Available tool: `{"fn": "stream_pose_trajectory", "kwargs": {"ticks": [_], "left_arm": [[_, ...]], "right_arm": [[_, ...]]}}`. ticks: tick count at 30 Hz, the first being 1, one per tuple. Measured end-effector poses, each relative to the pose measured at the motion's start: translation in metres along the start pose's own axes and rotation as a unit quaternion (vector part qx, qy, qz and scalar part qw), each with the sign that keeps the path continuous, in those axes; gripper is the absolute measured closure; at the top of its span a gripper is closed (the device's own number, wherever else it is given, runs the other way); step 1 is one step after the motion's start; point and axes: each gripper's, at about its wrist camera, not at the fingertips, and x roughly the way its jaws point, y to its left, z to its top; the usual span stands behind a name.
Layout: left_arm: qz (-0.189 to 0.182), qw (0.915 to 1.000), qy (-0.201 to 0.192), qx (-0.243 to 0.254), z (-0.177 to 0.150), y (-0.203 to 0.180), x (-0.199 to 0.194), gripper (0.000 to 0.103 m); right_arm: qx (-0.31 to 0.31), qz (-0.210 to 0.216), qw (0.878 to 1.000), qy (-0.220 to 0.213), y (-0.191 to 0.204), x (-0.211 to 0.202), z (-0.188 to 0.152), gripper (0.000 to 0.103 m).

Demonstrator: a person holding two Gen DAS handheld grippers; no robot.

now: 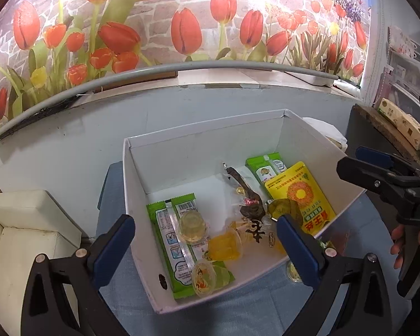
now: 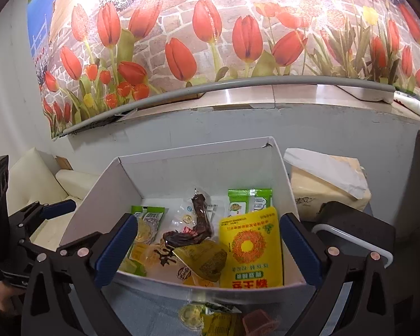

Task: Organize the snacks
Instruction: 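Grasp the pink cartoon-lid jelly cup with the right gripper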

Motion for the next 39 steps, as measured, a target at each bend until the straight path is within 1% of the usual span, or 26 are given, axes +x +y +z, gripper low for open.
{"fn": "stream_pose_trajectory", "kwargs": {"ticks": [5,8,9,13,16,18,20,21,23,25,28,30,35,37,39], "left_arm": [[-0.009,0.9998,-0.014,0.009,-0.012,-0.011,-0.022,0.0],[-0.035,0.9993,-0.011,0.004,-0.025,-0.02,-0.04,0.0],[-0.043,0.999,-0.013,0.005,-0.033,-0.025,-0.047,0.0],[-0.054,0.9982,-0.018,0.016,-0.065,-0.046,-0.072,0.0],[-0.06,0.9979,-0.017,0.016,-0.09,-0.059,-0.086,0.0],[-0.066,0.9977,-0.012,0.013,-0.108,-0.067,-0.093,0.0],[-0.074,0.9972,-0.004,0.005,-0.123,-0.072,-0.097,0.0],[-0.08,0.9968,0.0,0.002,-0.13,-0.075,-0.099,0.0],[-0.081,0.9967,0.002,-0.001,-0.14,-0.079,-0.104,0.0],[-0.083,0.9966,0.003,0.002,-0.147,-0.083,-0.109,0.0],[-0.084,0.9965,0.002,-0.001,-0.152,-0.085,-0.115,0.0],[-0.084,0.9965,0.001,-0.001,-0.153,-0.086,-0.116,0.0],[-0.086,0.9962,0.01,-0.001,-0.153,-0.085,-0.111,0.0],[-0.086,0.9962,0.012,-0.003,-0.155,-0.084,-0.109,0.0],[-0.09,0.9958,0.016,-0.004,-0.156,-0.085,-0.106,0.0]], "right_arm": [[0.013,0.022,0.999,-0.025,-0.004,-0.028,-0.012,0.0],[0.017,0.041,0.998,-0.042,-0.005,-0.052,-0.026,0.0],[0.011,0.04,0.998,-0.037,-0.004,-0.059,-0.032,0.0],[-0.011,0.031,0.999,-0.031,-0.004,-0.085,-0.06,0.0],[-0.008,0.033,0.999,-0.017,-0.008,-0.097,-0.085,0.0],[-0.023,0.018,1.0,-0.004,-0.008,-0.099,-0.104,0.0],[-0.033,0.003,0.999,0.009,-0.009,-0.097,-0.124,0.0],[-0.029,0.002,0.999,0.017,-0.012,-0.095,-0.131,0.0],[-0.013,0.004,1.0,0.025,-0.02,-0.09,-0.141,0.0],[0.014,0.004,1.0,0.021,-0.032,-0.086,-0.145,0.0],[0.075,0.015,0.997,0.016,-0.056,-0.074,-0.145,0.0],[0.097,0.017,0.995,0.021,-0.067,-0.059,-0.141,0.0],[0.1,0.023,0.994,0.029,-0.075,-0.027,-0.128,0.0],[0.101,0.024,0.994,0.043,-0.077,-0.012,-0.122,0.001],[0.094,0.02,0.994,0.056,-0.077,-0.001,-0.119,0.01]]}}
